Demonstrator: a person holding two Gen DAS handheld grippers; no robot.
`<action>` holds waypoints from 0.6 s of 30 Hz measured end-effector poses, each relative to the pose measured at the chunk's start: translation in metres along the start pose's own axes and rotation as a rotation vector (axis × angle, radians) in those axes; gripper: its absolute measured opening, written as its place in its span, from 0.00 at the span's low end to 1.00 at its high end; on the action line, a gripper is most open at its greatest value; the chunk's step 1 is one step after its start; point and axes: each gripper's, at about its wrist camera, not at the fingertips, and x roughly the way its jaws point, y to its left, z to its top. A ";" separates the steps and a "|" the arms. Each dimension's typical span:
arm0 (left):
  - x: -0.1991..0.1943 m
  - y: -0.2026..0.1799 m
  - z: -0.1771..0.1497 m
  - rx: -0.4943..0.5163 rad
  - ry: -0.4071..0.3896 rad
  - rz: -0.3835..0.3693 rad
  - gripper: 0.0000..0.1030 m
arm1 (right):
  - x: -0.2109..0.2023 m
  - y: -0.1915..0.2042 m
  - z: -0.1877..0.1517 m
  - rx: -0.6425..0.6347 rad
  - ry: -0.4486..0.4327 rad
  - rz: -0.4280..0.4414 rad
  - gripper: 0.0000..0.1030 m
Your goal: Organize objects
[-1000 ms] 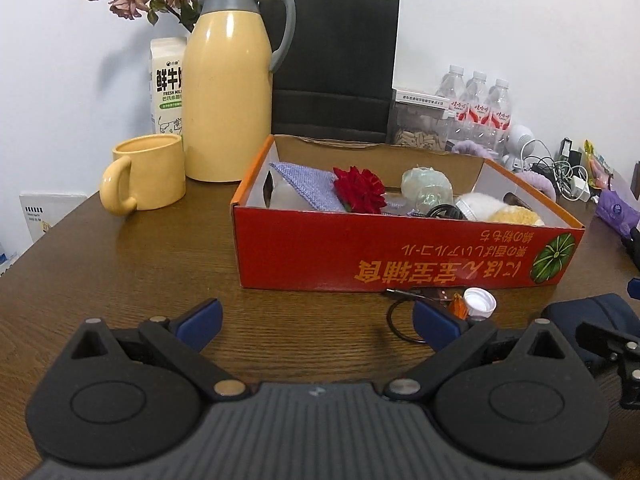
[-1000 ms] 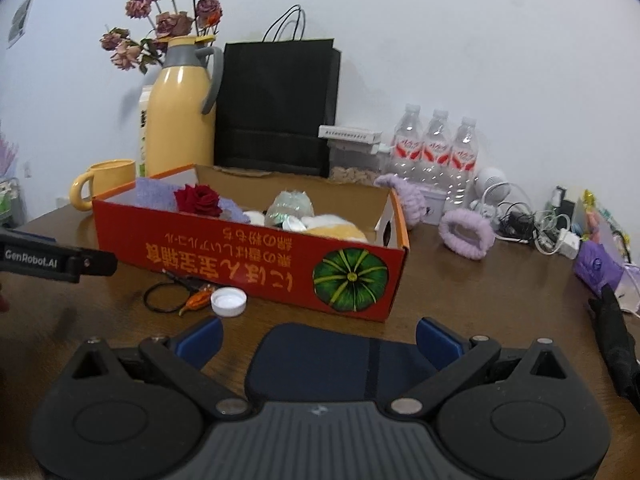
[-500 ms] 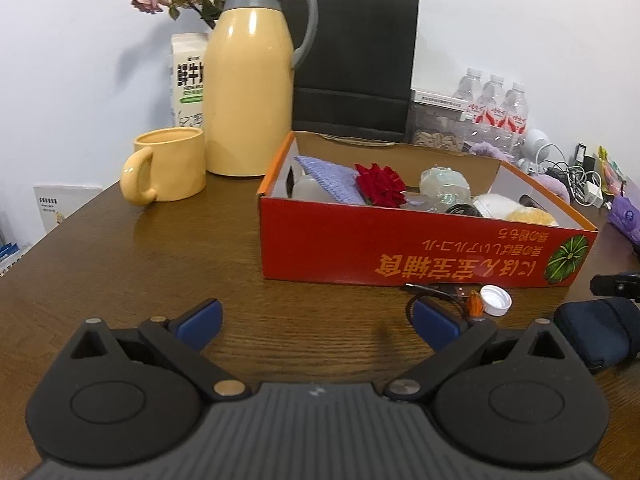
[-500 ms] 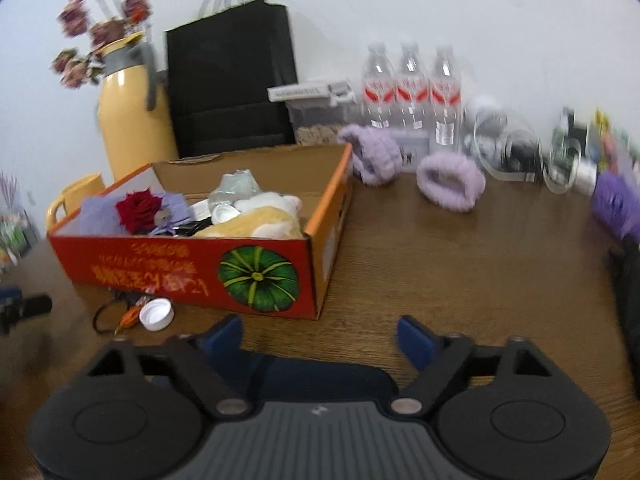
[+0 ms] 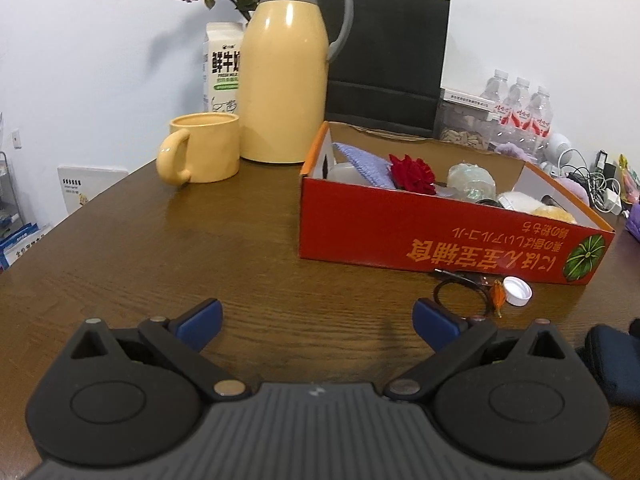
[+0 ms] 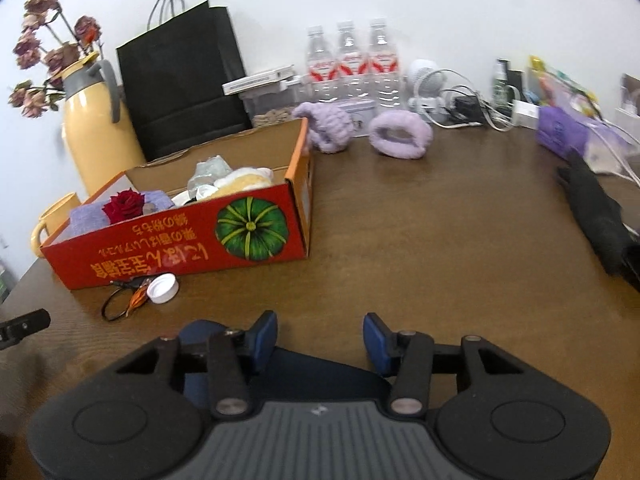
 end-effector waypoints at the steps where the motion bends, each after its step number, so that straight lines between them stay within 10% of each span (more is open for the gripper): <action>1: -0.001 0.001 -0.001 -0.004 -0.001 0.001 1.00 | -0.004 0.002 -0.004 0.015 -0.001 -0.004 0.46; 8: -0.009 0.010 -0.005 -0.025 -0.002 0.011 1.00 | -0.030 0.021 -0.018 0.000 -0.049 0.054 0.67; 11: -0.015 0.014 -0.008 -0.029 -0.007 0.009 1.00 | -0.040 0.033 -0.018 -0.131 -0.073 0.109 0.89; 18: -0.030 0.024 -0.016 -0.023 0.002 -0.011 1.00 | -0.052 0.050 -0.019 -0.444 -0.050 0.188 1.00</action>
